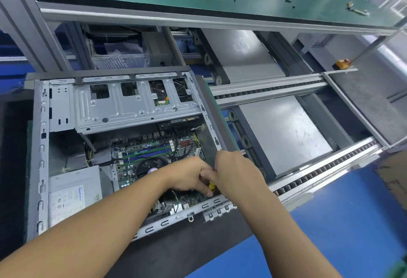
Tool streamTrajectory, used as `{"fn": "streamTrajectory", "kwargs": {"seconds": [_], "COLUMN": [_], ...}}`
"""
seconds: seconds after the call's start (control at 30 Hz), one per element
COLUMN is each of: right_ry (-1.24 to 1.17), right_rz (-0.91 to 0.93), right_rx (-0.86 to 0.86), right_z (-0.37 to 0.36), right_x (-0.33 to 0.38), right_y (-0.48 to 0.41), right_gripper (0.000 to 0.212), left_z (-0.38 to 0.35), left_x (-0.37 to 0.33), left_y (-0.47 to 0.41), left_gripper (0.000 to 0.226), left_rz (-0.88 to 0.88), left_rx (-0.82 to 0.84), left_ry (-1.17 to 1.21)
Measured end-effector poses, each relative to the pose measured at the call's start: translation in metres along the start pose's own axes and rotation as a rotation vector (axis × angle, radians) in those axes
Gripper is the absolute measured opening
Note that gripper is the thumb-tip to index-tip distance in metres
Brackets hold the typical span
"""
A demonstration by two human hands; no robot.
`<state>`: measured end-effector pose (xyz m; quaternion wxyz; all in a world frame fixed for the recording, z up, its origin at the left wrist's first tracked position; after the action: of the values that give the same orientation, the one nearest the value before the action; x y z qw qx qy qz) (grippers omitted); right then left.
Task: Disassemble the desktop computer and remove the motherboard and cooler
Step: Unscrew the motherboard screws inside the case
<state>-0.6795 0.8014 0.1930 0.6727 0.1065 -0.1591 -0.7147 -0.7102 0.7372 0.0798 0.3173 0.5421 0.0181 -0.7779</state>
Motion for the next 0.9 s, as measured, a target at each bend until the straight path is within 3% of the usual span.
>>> {"fn": "streamTrajectory", "kwargs": {"seconds": [0.1,0.17,0.4,0.6,0.8,0.9], "right_ry": [-0.047,-0.062,-0.129,-0.054,-0.126,-0.147], "right_rz": [0.044,0.077,0.097,-0.030,0.055,0.089], "right_rx": [0.029,0.033,0.064,-0.058,0.015,0.048], "right_z": [-0.0022,-0.0018,-0.0043,0.0010,-0.0030,-0.0042], "right_x": [0.0065,0.0098,0.0078,0.0020,0.0084,0.0082], "right_y": [0.0009,0.0020,0.0024,0.0037,0.0031,0.0028], "right_gripper": [0.021,0.011,0.014,0.026,0.017,0.025], "left_z": [-0.0001,0.0012,0.0053,0.0070,0.0046,0.0065], "left_x": [-0.0005,0.0003,-0.0019,-0.0033,-0.0018,-0.0025], "left_y": [0.0001,0.0002,0.0022,0.0021,0.0033,0.0052], "left_gripper": [0.028,0.022,0.016,0.023,0.014,0.017], "left_rz": [0.005,0.007,0.005,-0.013,-0.001,0.010], "left_rx": [-0.009,-0.021,-0.038,-0.066,-0.046,-0.065], "left_ry": [-0.001,0.013,0.098,0.079,0.068,0.039]}}
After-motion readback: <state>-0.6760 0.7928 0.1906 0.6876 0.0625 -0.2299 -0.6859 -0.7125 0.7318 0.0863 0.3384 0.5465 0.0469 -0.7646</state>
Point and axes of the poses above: each hand's wrist, its own y-axis away from the middle knuckle, its own z-axis out of the back of the hand, x = y × z, the point moved 7 cm from there along -y, towards the middle knuckle, and after that the axes turned 3 degrees about z, right-handed, at the moved point
